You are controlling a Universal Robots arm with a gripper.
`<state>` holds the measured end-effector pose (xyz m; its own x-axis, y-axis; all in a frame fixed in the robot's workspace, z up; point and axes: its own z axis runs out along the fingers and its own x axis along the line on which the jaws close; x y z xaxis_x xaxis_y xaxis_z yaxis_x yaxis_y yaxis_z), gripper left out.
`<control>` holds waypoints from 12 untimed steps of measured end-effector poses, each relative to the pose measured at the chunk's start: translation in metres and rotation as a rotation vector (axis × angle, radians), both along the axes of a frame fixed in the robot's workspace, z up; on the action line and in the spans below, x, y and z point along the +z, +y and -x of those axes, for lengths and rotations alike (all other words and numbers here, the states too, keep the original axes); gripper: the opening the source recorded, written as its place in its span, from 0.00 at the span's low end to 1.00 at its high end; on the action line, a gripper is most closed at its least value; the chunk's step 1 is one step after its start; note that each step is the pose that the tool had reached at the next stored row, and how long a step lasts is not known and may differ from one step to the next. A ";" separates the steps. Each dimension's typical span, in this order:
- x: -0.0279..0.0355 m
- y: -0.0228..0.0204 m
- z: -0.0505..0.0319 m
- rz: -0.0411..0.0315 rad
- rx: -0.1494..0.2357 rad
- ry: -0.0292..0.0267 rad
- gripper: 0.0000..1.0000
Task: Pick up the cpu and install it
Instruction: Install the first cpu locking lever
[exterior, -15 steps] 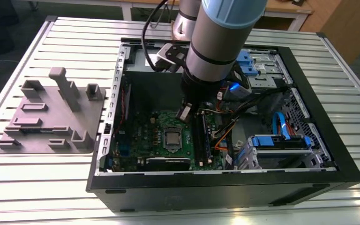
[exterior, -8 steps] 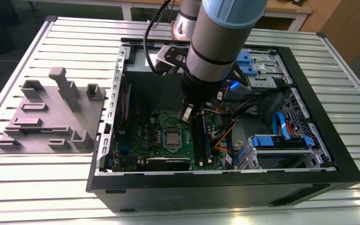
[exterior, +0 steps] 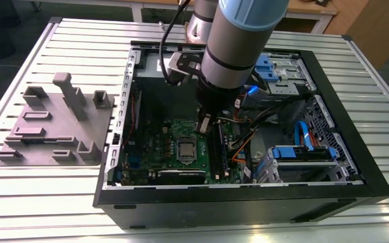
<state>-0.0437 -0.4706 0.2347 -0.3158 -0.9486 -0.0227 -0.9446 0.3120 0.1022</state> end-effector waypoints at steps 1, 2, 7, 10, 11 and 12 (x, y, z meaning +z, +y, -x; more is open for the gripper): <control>-0.0002 0.0000 0.0000 -0.0001 0.014 -0.0001 0.10; -0.0003 0.0000 0.0000 -0.0001 0.033 -0.0001 0.10; -0.0010 0.0000 0.0000 0.0000 0.116 -0.0003 0.10; -0.0012 -0.0003 0.0000 0.0001 0.130 -0.0003 0.10; -0.0014 -0.0003 0.0000 0.0002 0.130 -0.0003 0.10; -0.0015 -0.0004 0.0000 0.0002 0.130 -0.0003 0.10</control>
<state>-0.0436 -0.4711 0.2332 -0.1901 -0.9815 -0.0225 -0.9771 0.1869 0.1019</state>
